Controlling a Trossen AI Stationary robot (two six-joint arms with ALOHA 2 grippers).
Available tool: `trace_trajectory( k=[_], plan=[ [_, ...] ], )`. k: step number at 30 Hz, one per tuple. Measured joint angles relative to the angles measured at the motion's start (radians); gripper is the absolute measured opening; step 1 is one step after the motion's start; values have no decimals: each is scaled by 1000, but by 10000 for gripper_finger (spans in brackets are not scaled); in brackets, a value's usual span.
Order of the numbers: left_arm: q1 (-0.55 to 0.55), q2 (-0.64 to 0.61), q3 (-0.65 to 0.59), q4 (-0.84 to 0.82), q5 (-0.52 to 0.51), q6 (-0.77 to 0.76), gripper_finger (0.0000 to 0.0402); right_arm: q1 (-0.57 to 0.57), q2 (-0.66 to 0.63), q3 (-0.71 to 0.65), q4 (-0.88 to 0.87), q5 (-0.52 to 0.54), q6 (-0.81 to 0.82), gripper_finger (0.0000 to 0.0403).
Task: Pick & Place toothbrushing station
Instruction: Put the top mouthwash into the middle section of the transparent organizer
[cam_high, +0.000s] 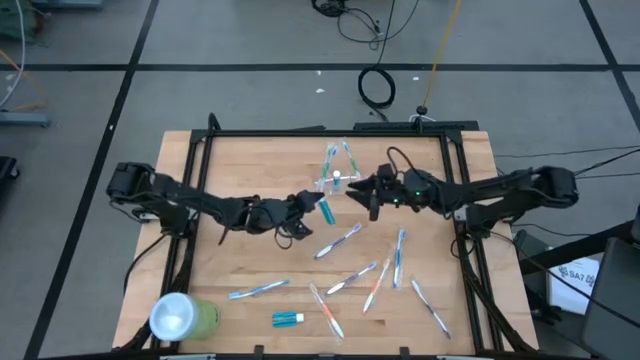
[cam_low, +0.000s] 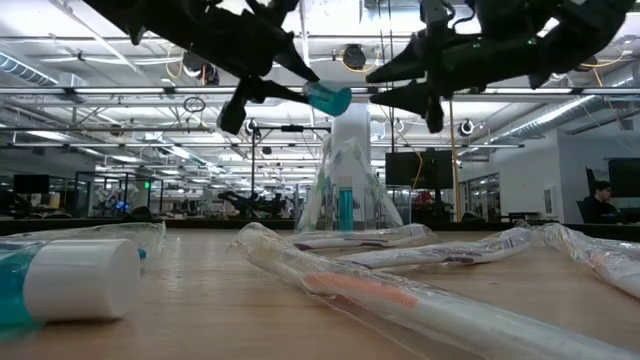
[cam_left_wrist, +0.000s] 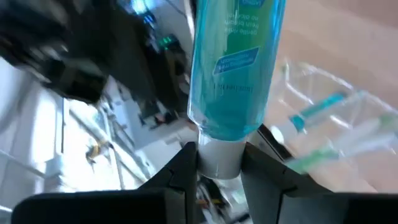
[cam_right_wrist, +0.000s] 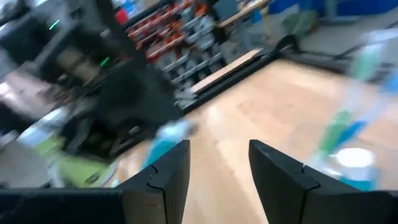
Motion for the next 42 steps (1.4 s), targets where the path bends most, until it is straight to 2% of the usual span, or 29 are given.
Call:
trace_trajectory(
  k=[4,10,15,18,22,30,42],
  plan=[
    [15,-2,25,-135,-48,-91,93,15,71,60,4,-23,-63,155],
    [29,-3,93,-286,-47,-213,93,6,185,124,4,-25,-99,155],
    [29,-4,123,-295,-44,-193,93,-12,237,150,6,-35,-99,155],
    [34,-1,125,-322,-46,-213,93,-27,237,147,17,-81,-71,155],
    [46,-1,125,-396,-41,-235,93,-32,225,148,27,-80,-75,155],
    [67,-1,125,-367,8,-225,93,-9,255,147,108,-79,-59,155],
    [68,-1,125,-319,4,-184,93,2,271,147,149,-77,-19,155]
  ],
)
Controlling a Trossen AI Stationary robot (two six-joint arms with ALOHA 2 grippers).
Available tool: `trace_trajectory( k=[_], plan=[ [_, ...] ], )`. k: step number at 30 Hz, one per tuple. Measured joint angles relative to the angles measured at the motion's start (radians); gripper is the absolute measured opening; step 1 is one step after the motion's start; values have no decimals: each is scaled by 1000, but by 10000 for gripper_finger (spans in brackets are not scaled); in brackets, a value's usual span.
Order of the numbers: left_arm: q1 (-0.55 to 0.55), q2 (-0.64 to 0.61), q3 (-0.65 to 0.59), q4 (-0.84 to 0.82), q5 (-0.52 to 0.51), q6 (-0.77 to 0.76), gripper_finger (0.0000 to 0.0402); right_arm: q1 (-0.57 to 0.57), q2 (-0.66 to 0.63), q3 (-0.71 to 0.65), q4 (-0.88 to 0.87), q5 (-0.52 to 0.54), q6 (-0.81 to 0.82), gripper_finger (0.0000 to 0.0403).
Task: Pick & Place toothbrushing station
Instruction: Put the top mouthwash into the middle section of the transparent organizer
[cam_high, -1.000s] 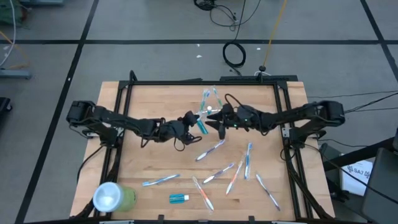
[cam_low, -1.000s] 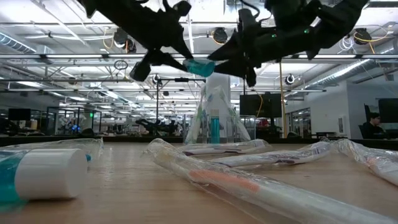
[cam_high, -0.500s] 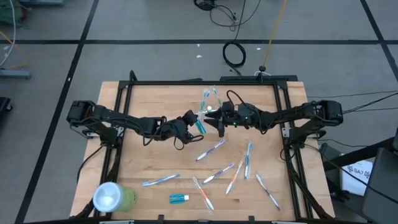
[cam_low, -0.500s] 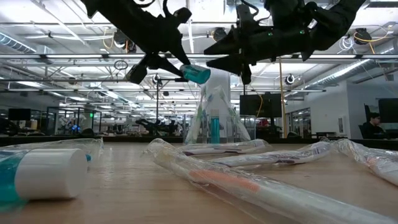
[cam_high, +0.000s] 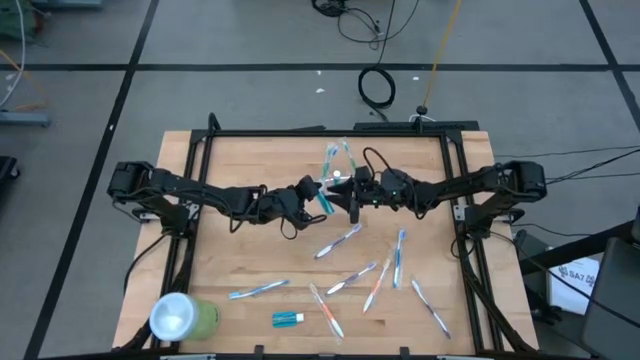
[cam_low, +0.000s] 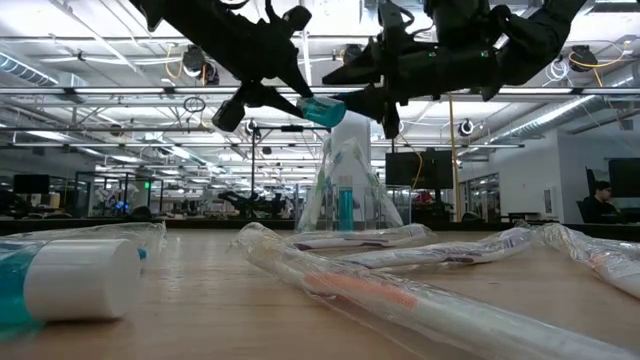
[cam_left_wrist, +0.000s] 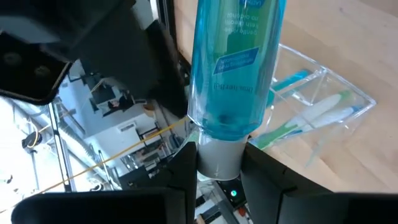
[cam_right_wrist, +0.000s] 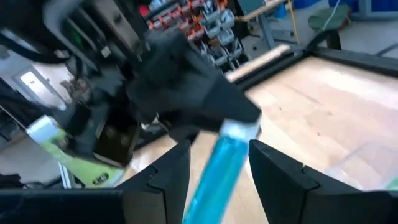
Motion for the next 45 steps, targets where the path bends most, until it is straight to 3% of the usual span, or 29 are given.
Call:
trace_trajectory(
  k=[12,17,26,31,45],
  plan=[
    [5,0,0,99,28,134,93,0,0,0,0,-1,-3,155],
    [4,35,23,103,22,120,93,-1,0,0,-1,1,-10,155],
    [4,150,152,35,-89,182,93,-28,-6,0,-68,14,-60,154],
    [1,148,183,-50,-97,179,93,-39,-11,0,-95,-11,-123,137],
    [1,148,189,-65,-104,179,97,-55,-11,0,-107,-55,-158,102]
  ],
)
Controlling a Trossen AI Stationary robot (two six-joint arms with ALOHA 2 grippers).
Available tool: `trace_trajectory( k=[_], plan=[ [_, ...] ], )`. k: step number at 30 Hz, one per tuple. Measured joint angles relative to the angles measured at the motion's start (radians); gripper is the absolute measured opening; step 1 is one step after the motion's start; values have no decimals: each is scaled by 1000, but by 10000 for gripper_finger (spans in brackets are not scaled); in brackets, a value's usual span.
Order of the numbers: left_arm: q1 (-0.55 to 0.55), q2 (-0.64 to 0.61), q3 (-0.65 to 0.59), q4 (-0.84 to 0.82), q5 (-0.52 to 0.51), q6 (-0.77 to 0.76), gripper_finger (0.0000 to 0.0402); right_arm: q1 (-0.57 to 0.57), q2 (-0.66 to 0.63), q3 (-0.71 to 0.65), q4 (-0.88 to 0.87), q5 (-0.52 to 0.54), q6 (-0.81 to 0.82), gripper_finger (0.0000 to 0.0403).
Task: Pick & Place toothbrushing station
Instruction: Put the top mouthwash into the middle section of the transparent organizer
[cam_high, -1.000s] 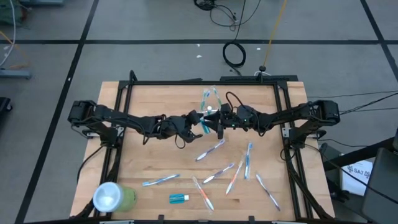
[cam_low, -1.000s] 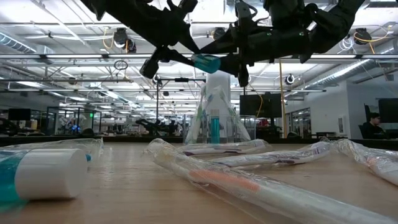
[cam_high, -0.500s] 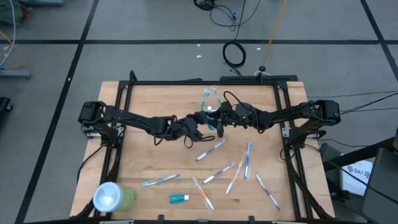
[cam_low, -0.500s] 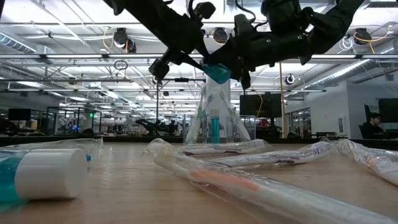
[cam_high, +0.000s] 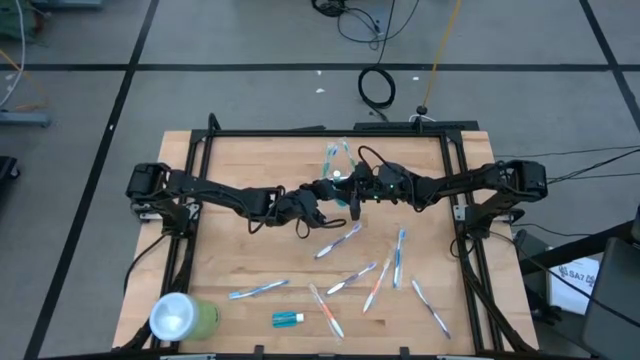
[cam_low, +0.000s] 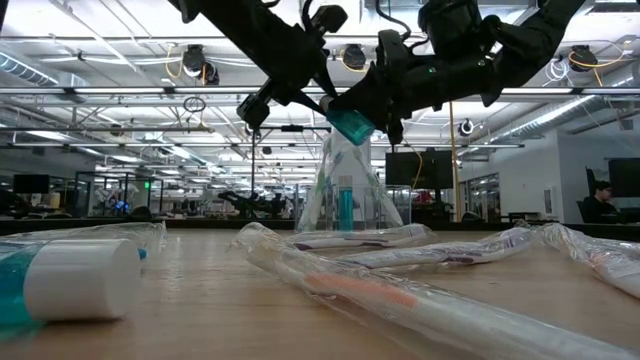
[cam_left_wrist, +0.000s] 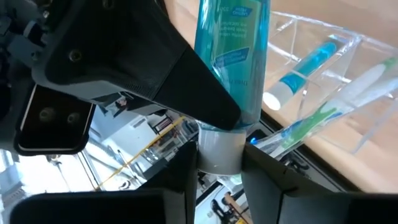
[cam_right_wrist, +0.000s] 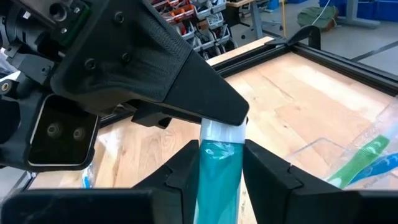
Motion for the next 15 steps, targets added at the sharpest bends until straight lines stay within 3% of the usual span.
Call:
trace_trajectory(
  k=[10,15],
  plan=[
    [-1,0,0,7,-15,-184,187,-6,1,0,-46,-7,-39,101],
    [-3,-1,0,6,-12,-275,210,-6,1,-1,-62,-6,-64,100]
  ],
)
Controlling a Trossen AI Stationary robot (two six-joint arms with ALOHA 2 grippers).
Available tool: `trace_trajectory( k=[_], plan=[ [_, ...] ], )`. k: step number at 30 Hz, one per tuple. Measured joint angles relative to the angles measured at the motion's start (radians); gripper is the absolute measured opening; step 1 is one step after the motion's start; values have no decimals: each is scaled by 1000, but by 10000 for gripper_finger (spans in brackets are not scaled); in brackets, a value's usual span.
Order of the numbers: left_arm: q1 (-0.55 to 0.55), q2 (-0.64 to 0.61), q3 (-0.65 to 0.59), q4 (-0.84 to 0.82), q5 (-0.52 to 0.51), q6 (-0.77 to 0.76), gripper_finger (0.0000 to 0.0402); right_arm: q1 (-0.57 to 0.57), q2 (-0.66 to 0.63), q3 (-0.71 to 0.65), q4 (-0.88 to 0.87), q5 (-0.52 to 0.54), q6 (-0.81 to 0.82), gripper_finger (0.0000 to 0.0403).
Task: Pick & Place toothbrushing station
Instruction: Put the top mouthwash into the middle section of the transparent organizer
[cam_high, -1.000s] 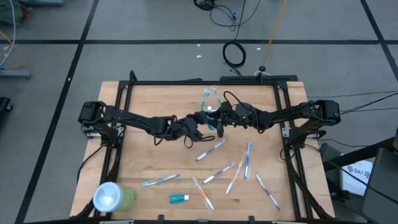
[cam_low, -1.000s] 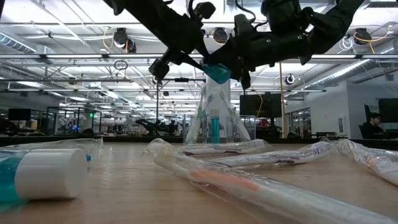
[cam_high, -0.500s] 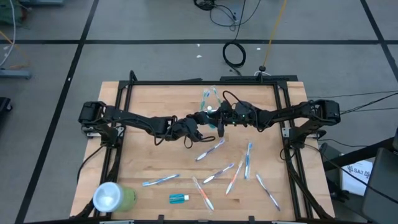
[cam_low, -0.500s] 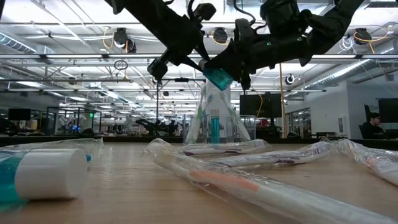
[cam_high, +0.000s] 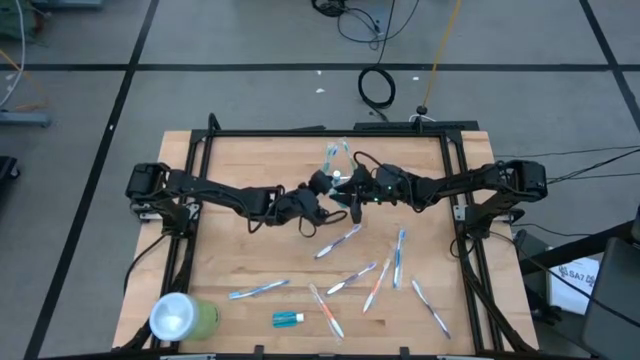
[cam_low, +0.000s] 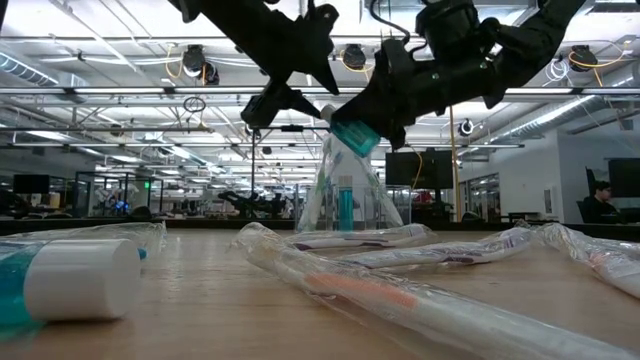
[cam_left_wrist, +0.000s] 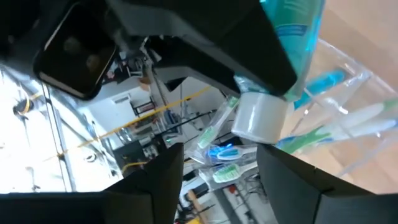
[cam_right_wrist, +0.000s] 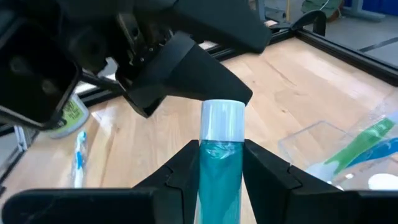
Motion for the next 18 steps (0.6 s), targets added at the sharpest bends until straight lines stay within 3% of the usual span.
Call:
trace_trajectory(
  k=[4,11,18],
  plan=[
    [-6,-18,0,-7,4,-120,213,0,-31,0,-44,2,-40,100],
    [10,-146,0,-51,29,-502,213,3,-162,0,-190,9,-98,100],
    [112,-317,0,-162,177,-1004,214,46,-302,0,-311,44,-105,100]
  ],
)
